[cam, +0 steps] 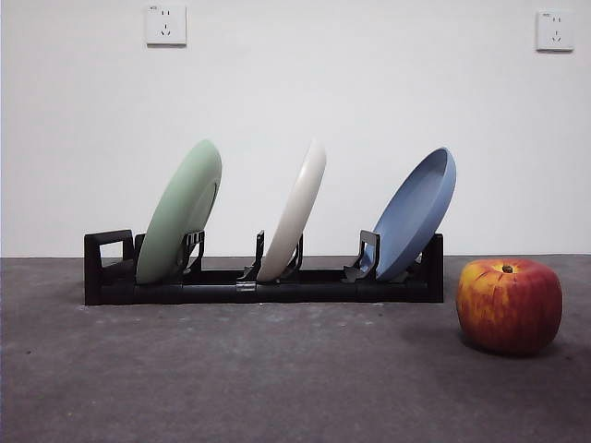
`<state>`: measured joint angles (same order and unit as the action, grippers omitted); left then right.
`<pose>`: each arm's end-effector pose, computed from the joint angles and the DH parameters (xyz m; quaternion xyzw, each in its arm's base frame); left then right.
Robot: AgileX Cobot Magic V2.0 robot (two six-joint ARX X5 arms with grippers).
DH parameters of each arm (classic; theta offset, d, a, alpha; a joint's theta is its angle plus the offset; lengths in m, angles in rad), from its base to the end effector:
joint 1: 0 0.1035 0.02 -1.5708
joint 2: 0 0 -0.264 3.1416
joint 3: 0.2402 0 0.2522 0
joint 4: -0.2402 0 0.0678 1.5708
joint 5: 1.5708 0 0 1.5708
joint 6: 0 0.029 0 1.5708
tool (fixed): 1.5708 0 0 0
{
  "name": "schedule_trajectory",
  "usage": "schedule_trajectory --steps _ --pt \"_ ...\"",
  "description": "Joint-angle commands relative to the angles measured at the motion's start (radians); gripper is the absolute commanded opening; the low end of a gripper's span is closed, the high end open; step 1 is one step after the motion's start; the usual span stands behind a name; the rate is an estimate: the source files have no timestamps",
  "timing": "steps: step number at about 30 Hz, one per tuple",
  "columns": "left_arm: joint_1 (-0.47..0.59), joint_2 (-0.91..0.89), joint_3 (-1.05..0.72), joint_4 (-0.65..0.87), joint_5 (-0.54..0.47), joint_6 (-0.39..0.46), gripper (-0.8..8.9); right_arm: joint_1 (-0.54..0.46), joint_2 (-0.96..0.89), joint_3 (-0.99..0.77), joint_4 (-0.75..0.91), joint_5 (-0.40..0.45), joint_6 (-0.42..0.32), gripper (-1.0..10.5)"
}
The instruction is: Take the green plate from the plate rack,put the plate on the table,take the apple from the table,put the apple in the plate
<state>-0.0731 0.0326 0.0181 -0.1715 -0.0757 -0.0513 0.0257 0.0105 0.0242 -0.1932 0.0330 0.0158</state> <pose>0.0969 -0.0049 0.1507 -0.0186 0.0925 0.0037 0.9955 0.0954 0.0015 0.1523 0.0052 0.0896 -0.0043 0.9960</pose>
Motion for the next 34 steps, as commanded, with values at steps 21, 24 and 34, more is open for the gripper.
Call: schedule_trajectory --steps 21,24,34 --pt "0.002 0.124 0.32 -0.064 0.241 -0.236 -0.06 0.0 0.216 0.412 -0.076 -0.18 0.379 -0.1" --pt "0.002 0.217 0.462 -0.134 0.241 -0.231 -0.06 0.0 0.35 0.573 -0.128 -0.233 0.333 -0.1" --pt "0.002 0.64 1.014 -0.442 0.394 -0.146 -0.05 0.002 0.799 1.126 -0.426 -0.596 0.277 -0.1"
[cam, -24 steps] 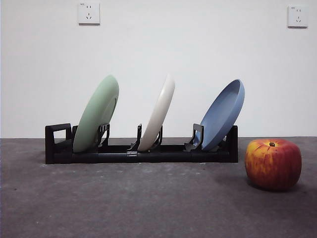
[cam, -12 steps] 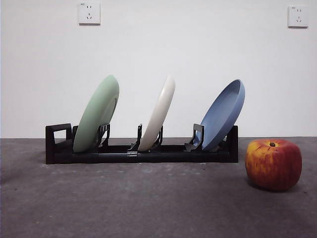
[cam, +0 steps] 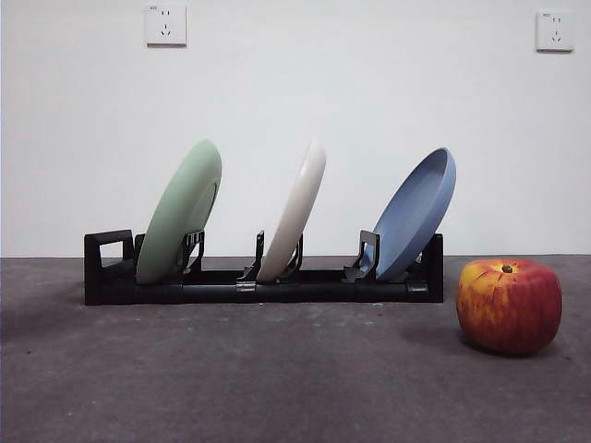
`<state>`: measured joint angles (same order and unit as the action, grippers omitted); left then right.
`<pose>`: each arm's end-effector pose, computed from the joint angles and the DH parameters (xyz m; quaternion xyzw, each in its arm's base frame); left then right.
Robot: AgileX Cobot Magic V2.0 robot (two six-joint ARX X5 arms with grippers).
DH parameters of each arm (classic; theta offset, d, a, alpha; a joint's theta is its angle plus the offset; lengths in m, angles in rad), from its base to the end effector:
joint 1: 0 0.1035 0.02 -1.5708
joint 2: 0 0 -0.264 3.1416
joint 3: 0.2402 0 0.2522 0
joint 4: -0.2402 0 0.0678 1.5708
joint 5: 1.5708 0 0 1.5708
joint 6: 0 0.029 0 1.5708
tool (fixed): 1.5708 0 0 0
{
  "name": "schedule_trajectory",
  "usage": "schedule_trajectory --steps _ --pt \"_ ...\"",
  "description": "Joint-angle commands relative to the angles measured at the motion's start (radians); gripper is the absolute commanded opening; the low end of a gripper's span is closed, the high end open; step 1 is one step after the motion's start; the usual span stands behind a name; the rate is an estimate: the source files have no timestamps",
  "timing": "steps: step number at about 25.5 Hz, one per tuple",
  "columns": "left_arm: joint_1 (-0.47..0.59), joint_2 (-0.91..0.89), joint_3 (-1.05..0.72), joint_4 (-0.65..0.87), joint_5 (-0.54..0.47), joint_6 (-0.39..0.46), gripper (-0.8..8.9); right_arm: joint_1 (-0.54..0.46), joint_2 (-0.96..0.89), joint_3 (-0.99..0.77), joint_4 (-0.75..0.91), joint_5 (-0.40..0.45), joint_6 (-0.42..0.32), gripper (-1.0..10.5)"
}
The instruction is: Take the green plate from the plate rack,put the plate on the table,take the apple from the table,put the apple in the plate
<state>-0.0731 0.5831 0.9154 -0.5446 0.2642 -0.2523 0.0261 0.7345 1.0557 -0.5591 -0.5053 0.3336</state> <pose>0.1044 -0.0152 0.3653 -0.1334 0.1256 -0.1523 0.9712 0.1277 0.0174 0.3927 0.1868 0.1570 0.2380 0.9401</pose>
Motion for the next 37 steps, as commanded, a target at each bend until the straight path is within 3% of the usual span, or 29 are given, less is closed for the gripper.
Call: schedule_trajectory --steps 1,7,12,15,18,19,20,21,22,23,24,28,37 --pt "0.002 0.133 0.171 -0.109 0.077 0.069 -0.05 0.004 0.108 0.141 -0.103 -0.08 -0.056 -0.1" --pt "-0.002 0.411 0.494 -0.41 0.203 0.18 -0.05 0.065 0.329 0.406 -0.407 -0.075 -0.194 0.0" --pt "-0.032 0.594 0.663 -0.59 0.207 0.247 -0.05 0.133 0.467 0.543 -0.591 0.045 -0.285 0.0" --pt "-0.047 0.663 0.704 -0.635 0.207 0.259 -0.05 0.169 0.517 0.584 -0.638 0.103 -0.294 0.0" --pt "-0.063 0.707 0.711 -0.635 0.207 0.262 -0.01 0.183 0.547 0.602 -0.645 0.145 -0.294 0.1" --pt "-0.071 0.719 0.711 -0.626 0.207 0.262 0.0 0.184 0.554 0.603 -0.641 0.151 -0.293 0.7" --pt "-0.078 0.729 0.711 -0.607 0.207 0.262 0.12 0.184 0.559 0.603 -0.634 0.15 -0.293 2.0" --pt "-0.085 0.737 0.711 -0.578 0.207 0.261 1.0 0.184 0.561 0.603 -0.627 0.151 -0.293 3.7" --pt "-0.09 0.741 0.711 -0.55 0.208 0.259 2.63 0.184 0.564 0.603 -0.618 0.151 -0.293 5.4" --pt "-0.096 0.744 0.711 -0.521 0.208 0.257 4.39 0.184 0.564 0.603 -0.616 0.151 -0.293 6.6" --pt "-0.103 0.748 0.711 -0.491 0.207 0.257 4.79 0.184 0.564 0.603 -0.616 0.151 -0.293 6.9" --pt "-0.131 0.8 0.711 -0.366 0.192 0.194 4.72 0.184 0.565 0.603 -0.615 0.151 -0.293 6.9" --pt "-0.254 1.154 0.964 -0.334 -0.087 0.184 4.67 0.184 0.566 0.603 -0.598 0.159 -0.281 6.9"
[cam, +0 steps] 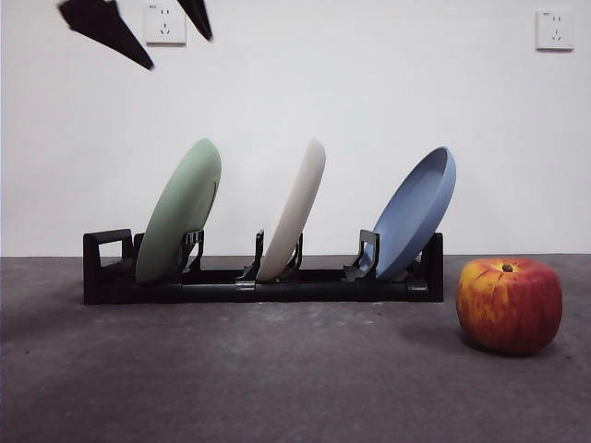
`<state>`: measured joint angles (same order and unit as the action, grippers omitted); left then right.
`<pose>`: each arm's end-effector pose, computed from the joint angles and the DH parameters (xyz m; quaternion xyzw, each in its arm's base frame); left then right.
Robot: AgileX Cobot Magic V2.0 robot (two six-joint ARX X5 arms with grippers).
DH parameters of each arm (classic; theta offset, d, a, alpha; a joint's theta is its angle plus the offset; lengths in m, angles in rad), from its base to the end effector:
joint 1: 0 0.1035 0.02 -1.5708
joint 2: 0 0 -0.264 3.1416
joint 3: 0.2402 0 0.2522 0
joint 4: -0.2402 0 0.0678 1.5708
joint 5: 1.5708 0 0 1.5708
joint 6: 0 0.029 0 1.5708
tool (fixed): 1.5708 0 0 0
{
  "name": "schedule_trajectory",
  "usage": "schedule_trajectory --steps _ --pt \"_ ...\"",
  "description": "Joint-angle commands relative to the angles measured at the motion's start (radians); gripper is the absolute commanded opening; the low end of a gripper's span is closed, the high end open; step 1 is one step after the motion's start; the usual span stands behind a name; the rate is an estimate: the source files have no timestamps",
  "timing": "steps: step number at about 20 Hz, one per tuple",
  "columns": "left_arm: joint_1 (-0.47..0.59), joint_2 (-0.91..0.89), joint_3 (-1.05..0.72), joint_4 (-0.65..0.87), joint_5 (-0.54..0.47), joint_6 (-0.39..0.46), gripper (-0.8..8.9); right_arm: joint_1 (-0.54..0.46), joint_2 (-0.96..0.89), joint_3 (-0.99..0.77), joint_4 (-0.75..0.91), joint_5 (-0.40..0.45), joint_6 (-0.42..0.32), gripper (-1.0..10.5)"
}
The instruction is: Take the green plate from the plate rack,put the plate on the table,take the apple from the table,put the apple in the plate
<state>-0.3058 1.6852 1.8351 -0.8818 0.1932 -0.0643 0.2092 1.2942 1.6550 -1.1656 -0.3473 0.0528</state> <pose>0.3369 -0.1122 0.3974 -0.0090 0.3645 -0.2190 0.9051 0.2149 0.0557 0.4316 0.0504 0.3972 0.2423 0.8837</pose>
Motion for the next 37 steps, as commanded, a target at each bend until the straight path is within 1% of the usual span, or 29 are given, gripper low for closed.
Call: schedule_trajectory --steps 1,3,5,10,14,15,17,18,21,27,30,33,37 --pt "-0.029 0.085 0.076 -0.001 -0.026 -0.002 4.67 0.001 0.007 0.003 0.01 0.001 0.0 6.9" --pt "-0.041 0.157 0.141 -0.027 -0.083 -0.002 4.67 0.001 0.01 0.003 0.009 0.001 0.0 6.9" --pt "-0.045 0.211 0.171 -0.04 -0.112 -0.001 4.67 0.001 0.012 0.003 0.009 0.012 0.003 6.9" --pt "-0.037 0.296 0.172 -0.082 -0.116 0.0 4.67 0.001 0.012 0.003 0.009 0.039 0.006 6.9" --pt "-0.034 0.316 0.172 -0.093 -0.116 0.006 4.63 0.001 0.012 0.003 0.011 0.046 0.006 6.9" --pt "-0.034 0.316 0.172 -0.093 -0.116 0.006 4.15 0.001 0.012 0.003 0.011 0.047 0.006 6.9" --pt "-0.033 0.316 0.172 -0.101 -0.116 0.016 2.27 0.001 0.012 0.003 0.011 0.053 0.006 6.9" --pt "-0.031 0.316 0.172 -0.106 -0.116 0.023 1.58 0.001 0.012 0.003 0.011 0.053 0.006 6.9" --pt "-0.031 0.316 0.172 -0.123 -0.115 0.027 -0.15 0.001 0.012 0.003 0.011 0.053 0.007 6.9" --pt "-0.031 0.316 0.175 -0.136 -0.107 0.035 -0.09 0.001 0.012 0.003 0.013 0.053 0.007 6.9" --pt "-0.036 0.316 0.218 -0.148 -0.098 0.035 -0.09 0.001 0.012 0.003 0.014 0.053 0.007 6.9" --pt "-0.044 0.316 0.339 -0.175 -0.05 0.034 -0.09 0.001 0.012 0.003 0.014 0.053 0.007 6.9" --pt "-0.074 0.316 0.616 -0.262 -0.002 0.032 -0.09 0.001 0.012 0.003 0.016 0.053 0.006 6.9"
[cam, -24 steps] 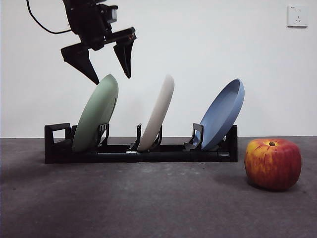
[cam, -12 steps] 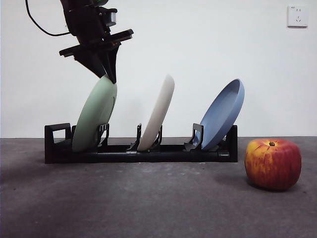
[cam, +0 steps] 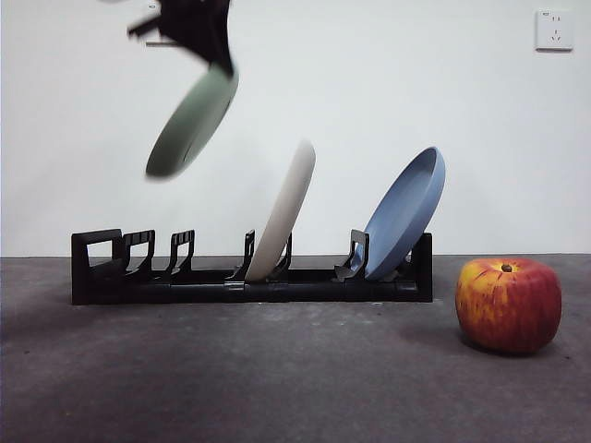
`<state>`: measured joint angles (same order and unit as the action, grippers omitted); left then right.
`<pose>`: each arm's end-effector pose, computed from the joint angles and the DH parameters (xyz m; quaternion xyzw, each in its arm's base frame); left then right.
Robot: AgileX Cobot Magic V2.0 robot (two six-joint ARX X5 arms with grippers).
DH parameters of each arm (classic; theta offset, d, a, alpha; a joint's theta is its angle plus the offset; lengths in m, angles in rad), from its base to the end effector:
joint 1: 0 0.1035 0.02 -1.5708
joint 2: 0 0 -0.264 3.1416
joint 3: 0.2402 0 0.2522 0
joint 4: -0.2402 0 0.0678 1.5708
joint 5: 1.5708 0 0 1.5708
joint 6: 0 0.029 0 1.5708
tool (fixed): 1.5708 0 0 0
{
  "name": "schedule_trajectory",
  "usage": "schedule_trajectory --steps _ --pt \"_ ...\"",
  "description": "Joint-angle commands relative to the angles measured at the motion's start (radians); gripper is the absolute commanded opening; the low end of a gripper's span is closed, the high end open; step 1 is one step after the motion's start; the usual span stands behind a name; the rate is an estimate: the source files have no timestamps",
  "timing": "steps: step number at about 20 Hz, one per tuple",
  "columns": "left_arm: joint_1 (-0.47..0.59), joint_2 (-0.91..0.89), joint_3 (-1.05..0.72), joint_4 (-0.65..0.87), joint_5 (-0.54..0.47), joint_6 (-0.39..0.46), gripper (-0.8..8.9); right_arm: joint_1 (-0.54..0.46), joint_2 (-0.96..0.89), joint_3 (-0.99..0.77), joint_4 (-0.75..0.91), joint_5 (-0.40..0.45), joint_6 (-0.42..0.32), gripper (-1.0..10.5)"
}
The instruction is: Take the green plate from the plate rack,put the plate on the table,take the apple from the table,put the apple in the plate
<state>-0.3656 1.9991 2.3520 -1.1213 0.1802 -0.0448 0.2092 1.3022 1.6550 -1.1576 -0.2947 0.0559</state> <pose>0.3792 -0.1507 0.4177 0.0147 0.3787 -0.2415 0.8933 0.2187 0.0550 0.4301 0.0416 0.3975 0.2184 0.8903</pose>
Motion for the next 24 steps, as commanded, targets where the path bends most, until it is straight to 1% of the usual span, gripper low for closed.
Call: schedule_trajectory --steps 1,5,8,11,12,13,14,17,19,22,24 --pt "-0.026 0.002 0.179 -0.056 0.011 0.013 -0.09 0.001 0.004 0.003 0.008 0.001 0.003 6.9" --pt "-0.064 0.001 0.49 -0.208 0.006 0.029 -0.09 0.001 0.004 0.003 0.017 0.0 0.003 6.9" --pt "-0.088 -0.083 0.52 -0.213 0.002 0.032 -0.09 0.001 0.004 0.003 0.035 0.0 0.003 6.9" --pt "-0.148 -0.213 0.458 -0.216 -0.001 0.044 -0.09 0.001 0.004 0.003 0.035 0.0 0.002 6.9" --pt "-0.171 -0.262 0.409 -0.216 -0.014 0.052 -0.09 0.001 0.004 0.003 0.035 0.0 0.002 6.9" --pt "-0.202 -0.326 0.336 -0.216 -0.054 0.061 -0.09 0.001 0.004 0.003 0.035 0.0 -0.002 6.9" --pt "-0.244 -0.403 0.233 -0.216 -0.112 0.077 -0.09 0.001 0.004 0.003 0.035 0.0 -0.008 6.9" --pt "-0.372 -0.624 -0.097 -0.216 -0.263 0.064 -0.09 0.001 0.004 0.003 0.035 0.0 -0.008 6.9" --pt "-0.452 -0.769 -0.335 -0.216 -0.353 -0.014 -0.09 0.001 0.004 0.003 0.036 0.0 -0.008 6.9" --pt "-0.537 -0.909 -0.628 -0.216 -0.395 -0.158 -0.09 0.001 0.004 0.003 0.035 0.0 -0.008 6.9" --pt "-0.582 -0.936 -0.786 -0.216 -0.433 -0.229 -0.09 0.001 0.004 0.003 0.035 0.0 -0.007 6.9"
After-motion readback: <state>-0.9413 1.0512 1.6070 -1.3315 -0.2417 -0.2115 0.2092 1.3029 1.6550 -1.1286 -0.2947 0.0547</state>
